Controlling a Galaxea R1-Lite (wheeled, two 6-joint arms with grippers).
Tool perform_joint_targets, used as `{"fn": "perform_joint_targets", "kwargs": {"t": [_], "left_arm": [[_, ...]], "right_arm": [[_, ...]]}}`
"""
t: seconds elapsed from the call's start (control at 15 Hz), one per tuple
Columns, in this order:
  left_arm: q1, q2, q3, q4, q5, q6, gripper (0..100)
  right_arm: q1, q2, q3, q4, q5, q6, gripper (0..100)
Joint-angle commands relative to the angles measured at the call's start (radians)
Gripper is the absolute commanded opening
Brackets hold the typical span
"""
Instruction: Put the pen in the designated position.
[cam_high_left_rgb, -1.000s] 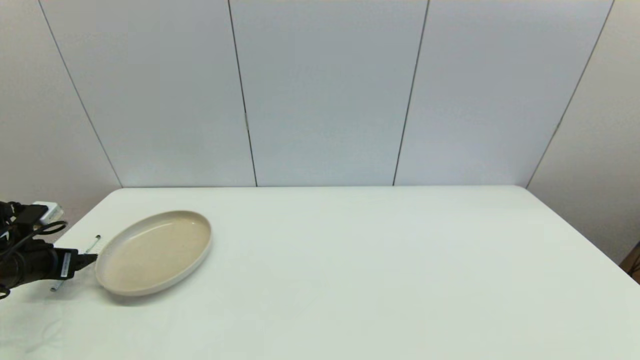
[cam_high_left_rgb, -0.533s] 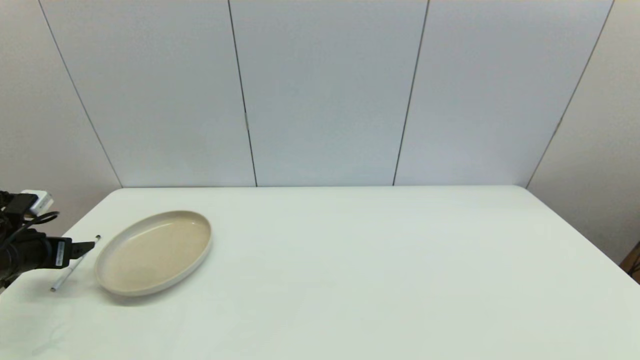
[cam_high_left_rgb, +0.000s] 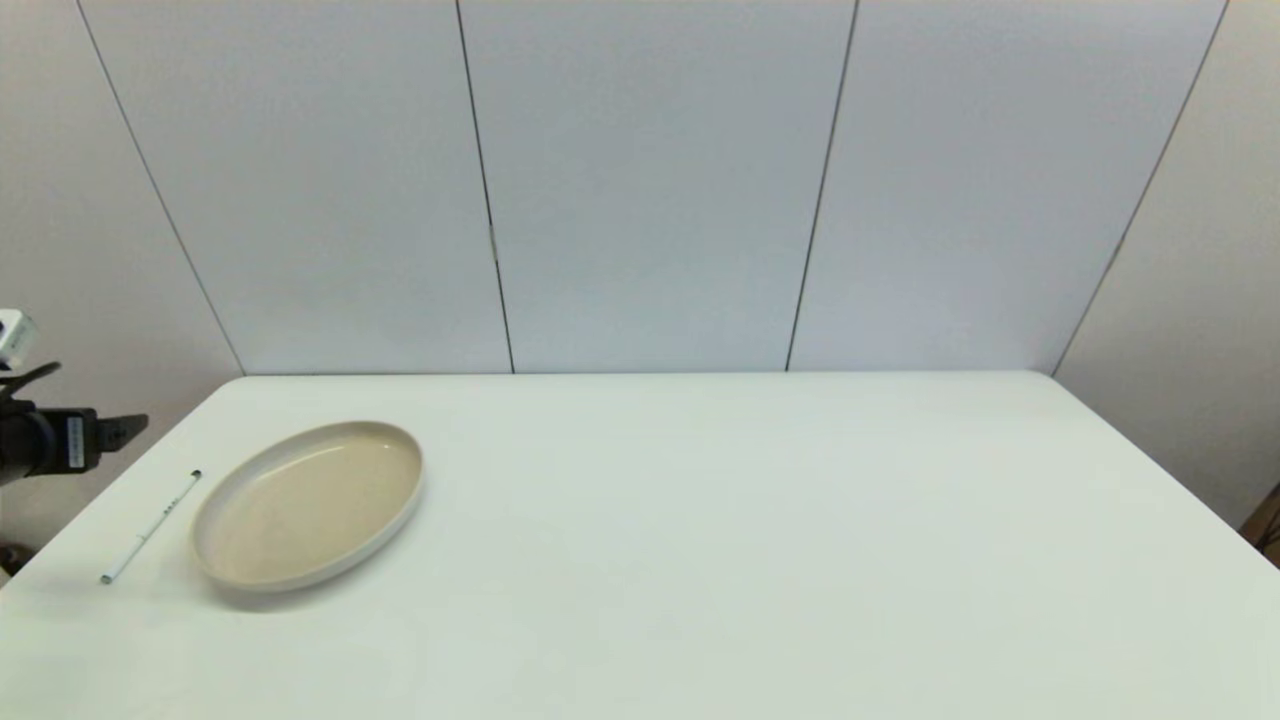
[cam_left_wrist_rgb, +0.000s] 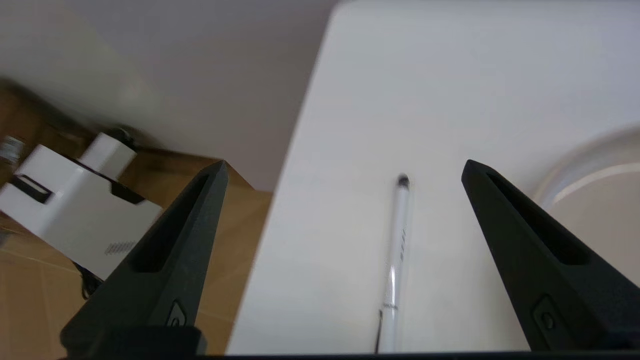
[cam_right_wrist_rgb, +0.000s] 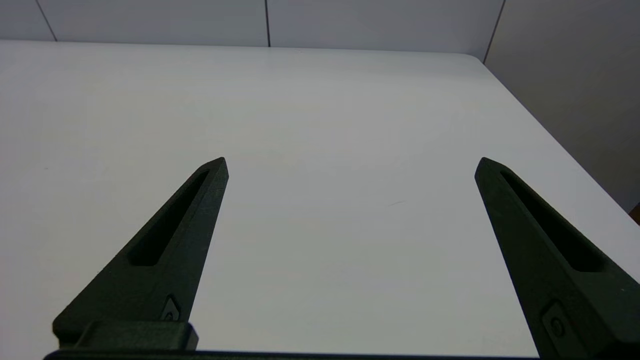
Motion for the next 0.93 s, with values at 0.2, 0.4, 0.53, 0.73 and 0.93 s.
{"fn": "perform_joint_targets", "kwargs": {"t": [0.2,0.4,0.53,0.73,0.93], "left_arm": [[-0.04,-0.144,-0.127,0.024,0.048,-0.019,100],[-0.121,-0.227,-0.157,0.073,0.116,-0.053,100],[-0.205,-0.287,-0.157,0.114,0.168,-0.083,100],[-0.35,-0.387,-0.165,0.182,0.271,-0.105,100],[-0.472,-0.477,-0.165,0.264,0.286,-0.111,100]], "right_arm": [[0.0,0.001,0.0,0.0,0.001,-0.001,100],[0.0,0.001,0.0,0.0,0.001,-0.001,100],[0.0,0.001,0.0,0.0,0.001,-0.001,100],[0.0,0.001,0.0,0.0,0.001,-0.001,100],[0.0,0.001,0.0,0.0,0.001,-0.001,100]]}}
